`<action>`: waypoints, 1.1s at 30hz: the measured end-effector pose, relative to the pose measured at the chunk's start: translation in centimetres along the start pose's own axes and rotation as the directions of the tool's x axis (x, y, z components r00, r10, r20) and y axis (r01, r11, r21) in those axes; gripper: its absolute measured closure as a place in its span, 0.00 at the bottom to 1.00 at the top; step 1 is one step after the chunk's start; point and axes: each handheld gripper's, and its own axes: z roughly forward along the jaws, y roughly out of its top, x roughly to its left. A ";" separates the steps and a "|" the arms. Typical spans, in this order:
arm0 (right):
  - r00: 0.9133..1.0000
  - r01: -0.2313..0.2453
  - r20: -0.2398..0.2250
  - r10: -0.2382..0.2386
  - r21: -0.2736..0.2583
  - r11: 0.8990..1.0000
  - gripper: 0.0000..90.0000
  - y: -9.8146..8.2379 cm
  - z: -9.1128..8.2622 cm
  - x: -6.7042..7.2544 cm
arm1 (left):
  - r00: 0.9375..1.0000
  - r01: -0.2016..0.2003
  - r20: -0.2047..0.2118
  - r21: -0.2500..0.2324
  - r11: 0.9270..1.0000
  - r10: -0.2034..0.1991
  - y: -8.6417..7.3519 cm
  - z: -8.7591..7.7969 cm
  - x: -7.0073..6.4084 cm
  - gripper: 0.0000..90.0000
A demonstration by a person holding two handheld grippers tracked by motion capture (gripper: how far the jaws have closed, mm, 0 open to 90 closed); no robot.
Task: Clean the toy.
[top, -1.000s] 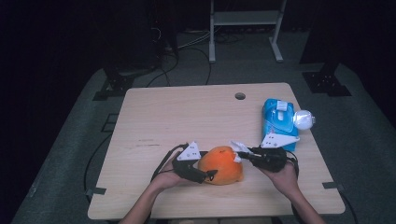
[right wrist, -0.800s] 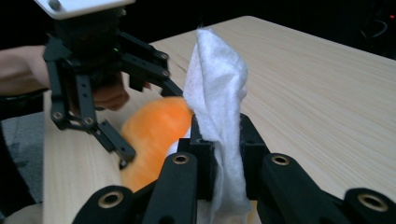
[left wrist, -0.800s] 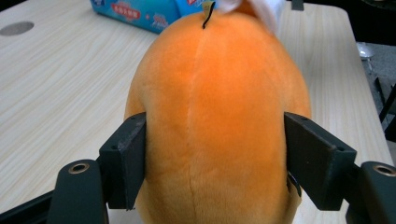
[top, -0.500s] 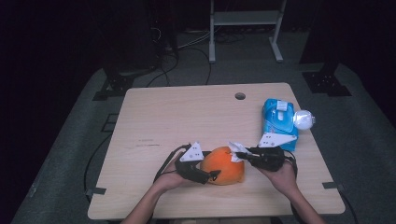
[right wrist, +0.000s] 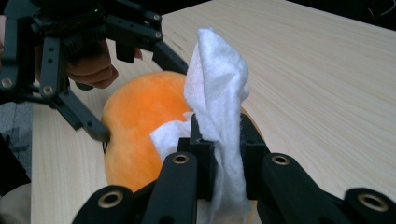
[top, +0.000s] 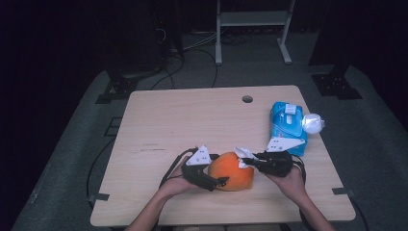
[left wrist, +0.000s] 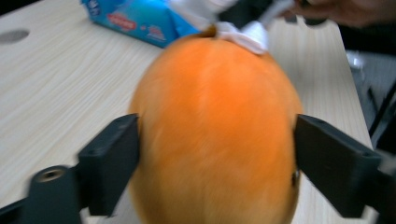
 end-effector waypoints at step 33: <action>0.999 0.035 -0.031 -0.034 0.024 0.999 0.89 1.0 0.0 1.0 | 0.999 0.005 0.049 -0.012 1.000 -0.005 0.1 0.5 -0.8 0.19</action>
